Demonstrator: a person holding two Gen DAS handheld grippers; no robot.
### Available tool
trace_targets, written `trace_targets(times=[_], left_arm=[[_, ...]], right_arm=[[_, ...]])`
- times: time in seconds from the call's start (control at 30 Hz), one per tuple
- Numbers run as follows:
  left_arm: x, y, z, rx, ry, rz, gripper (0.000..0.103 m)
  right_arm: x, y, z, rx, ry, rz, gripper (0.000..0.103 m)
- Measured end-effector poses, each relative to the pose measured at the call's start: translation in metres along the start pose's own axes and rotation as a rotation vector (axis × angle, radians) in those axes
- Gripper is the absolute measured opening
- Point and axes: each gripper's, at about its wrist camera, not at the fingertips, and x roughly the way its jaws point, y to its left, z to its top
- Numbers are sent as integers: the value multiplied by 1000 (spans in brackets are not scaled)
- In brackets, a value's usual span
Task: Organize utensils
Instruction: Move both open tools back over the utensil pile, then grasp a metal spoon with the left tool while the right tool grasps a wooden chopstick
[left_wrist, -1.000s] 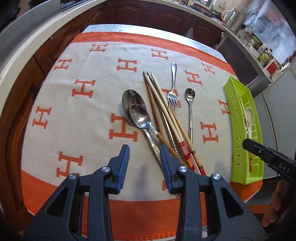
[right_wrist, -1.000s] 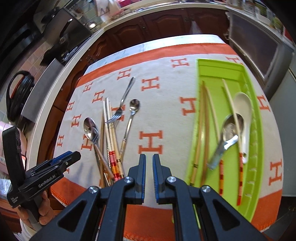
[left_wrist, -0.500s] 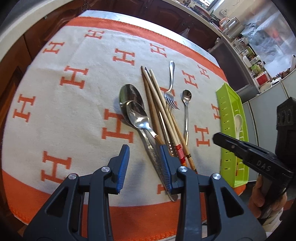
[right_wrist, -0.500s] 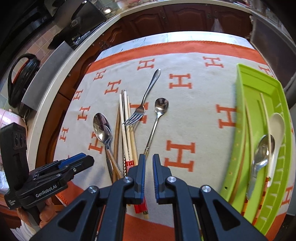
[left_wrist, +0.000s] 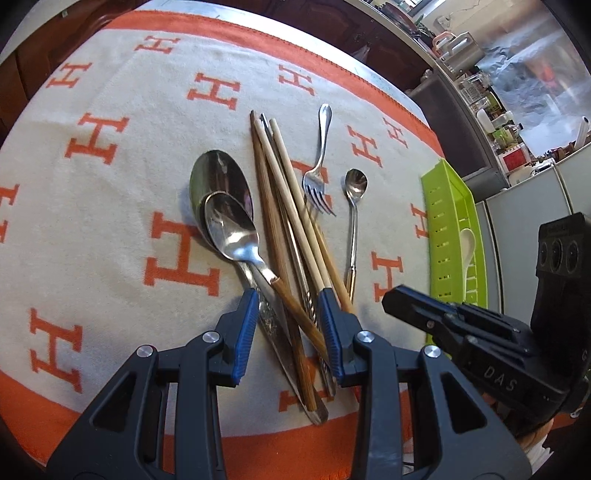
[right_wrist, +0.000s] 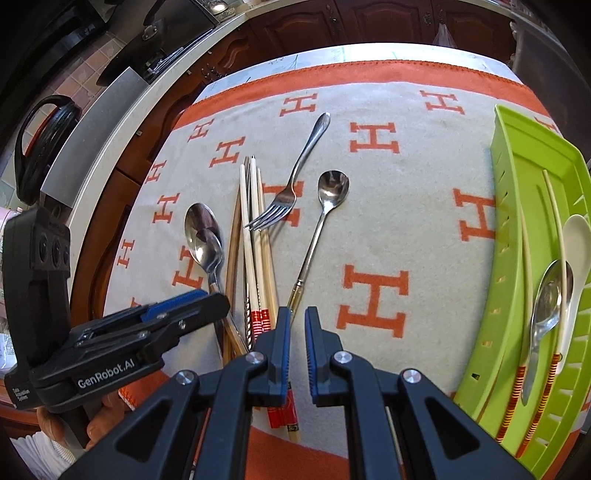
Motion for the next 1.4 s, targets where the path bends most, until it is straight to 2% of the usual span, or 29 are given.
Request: trace_targets(times=[0.13, 0.2, 0.33, 0.5, 0.73, 1.0, 1.13, 1.2, 1.4], left_arm=[[5, -8, 5, 4, -12, 65, 26], [7, -13, 7, 15, -15, 100, 20], [14, -27, 8, 73, -20, 167, 13], [12, -27, 6, 97, -23, 155, 8], [-4, -6, 4, 55, -20, 127, 3], [-14, 19, 0, 15, -28, 150, 0], [-8, 26, -2, 1, 7, 169, 0], [-5, 29, -4, -16, 36, 152, 0], [-10, 37, -2, -73, 40, 98, 0]], right_arm=[[2, -3, 0, 2, 0, 5, 8], [4, -2, -1, -3, 2, 8, 8], [7, 1, -2, -19, 7, 12, 8], [9, 8, -3, -52, 13, 30, 8], [19, 20, -2, -114, 30, 39, 8], [38, 24, 5, -130, 49, 41, 10], [38, 24, 6, -137, 48, 46, 10], [37, 24, 4, -140, 43, 47, 10], [36, 24, 2, -144, 36, 45, 9]])
